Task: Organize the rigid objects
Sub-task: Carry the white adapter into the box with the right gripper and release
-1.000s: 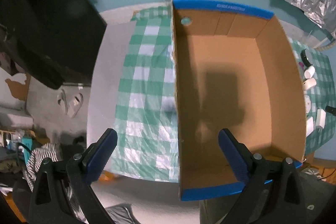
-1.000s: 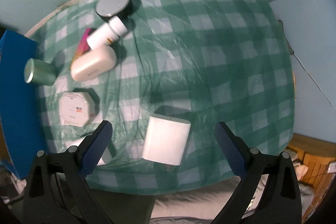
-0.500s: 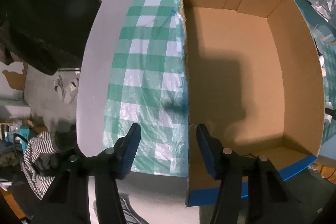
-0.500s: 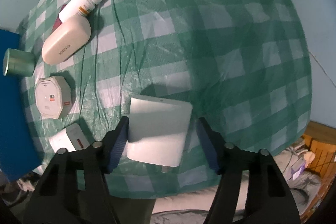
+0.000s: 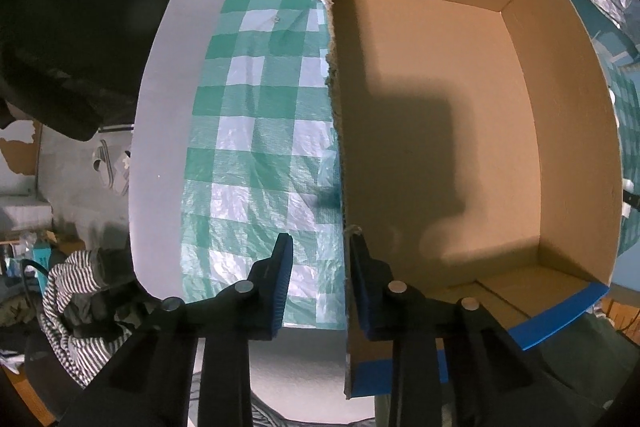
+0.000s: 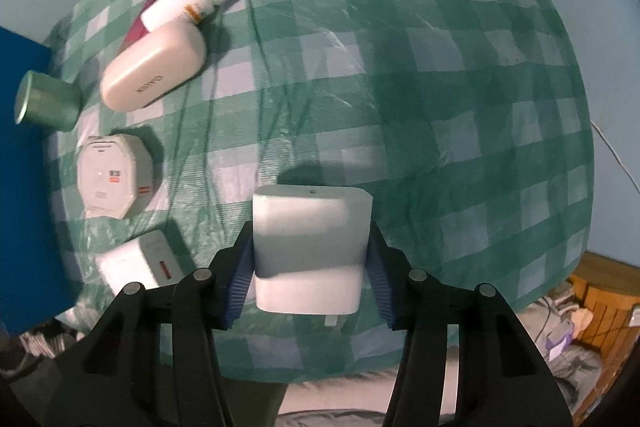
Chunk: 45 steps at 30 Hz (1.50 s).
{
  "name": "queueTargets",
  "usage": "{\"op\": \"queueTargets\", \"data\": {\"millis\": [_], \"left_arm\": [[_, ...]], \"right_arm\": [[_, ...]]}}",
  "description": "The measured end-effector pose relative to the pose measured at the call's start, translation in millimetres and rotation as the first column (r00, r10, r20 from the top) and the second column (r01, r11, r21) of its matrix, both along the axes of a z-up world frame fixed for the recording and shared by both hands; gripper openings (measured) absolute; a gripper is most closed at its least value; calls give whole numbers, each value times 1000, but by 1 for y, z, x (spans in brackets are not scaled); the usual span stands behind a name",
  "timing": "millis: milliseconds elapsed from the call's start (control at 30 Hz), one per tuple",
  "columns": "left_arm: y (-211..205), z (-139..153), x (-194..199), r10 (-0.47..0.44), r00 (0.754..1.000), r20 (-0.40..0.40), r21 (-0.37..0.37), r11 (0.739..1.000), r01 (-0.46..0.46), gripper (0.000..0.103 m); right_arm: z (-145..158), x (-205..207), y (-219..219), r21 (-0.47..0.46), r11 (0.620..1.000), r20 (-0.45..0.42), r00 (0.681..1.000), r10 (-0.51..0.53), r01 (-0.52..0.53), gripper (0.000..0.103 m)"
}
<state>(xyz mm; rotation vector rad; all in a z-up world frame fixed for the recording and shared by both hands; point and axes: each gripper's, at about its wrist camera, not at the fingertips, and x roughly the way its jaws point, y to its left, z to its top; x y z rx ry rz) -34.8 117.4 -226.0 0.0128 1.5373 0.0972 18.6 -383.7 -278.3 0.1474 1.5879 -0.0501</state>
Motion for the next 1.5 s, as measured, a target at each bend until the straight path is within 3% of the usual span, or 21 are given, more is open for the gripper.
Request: {"op": "queueTargets", "data": {"millis": [633,800,1500], "left_arm": [[0,-2,0,-42,999,-16,-18,999,42,27],[-1,-2,-1,-58,998,-14,-23,998,58,27],[-1,-1,-3,-73,997,-4,-19,997,73,27]], "right_arm": [[60,55,62,65,984,79,984,162,-167,51],[87,26,89,93,970,113,970,215,-226,51],[142,80,210,127,852,245,849,469,-508,51]]}}
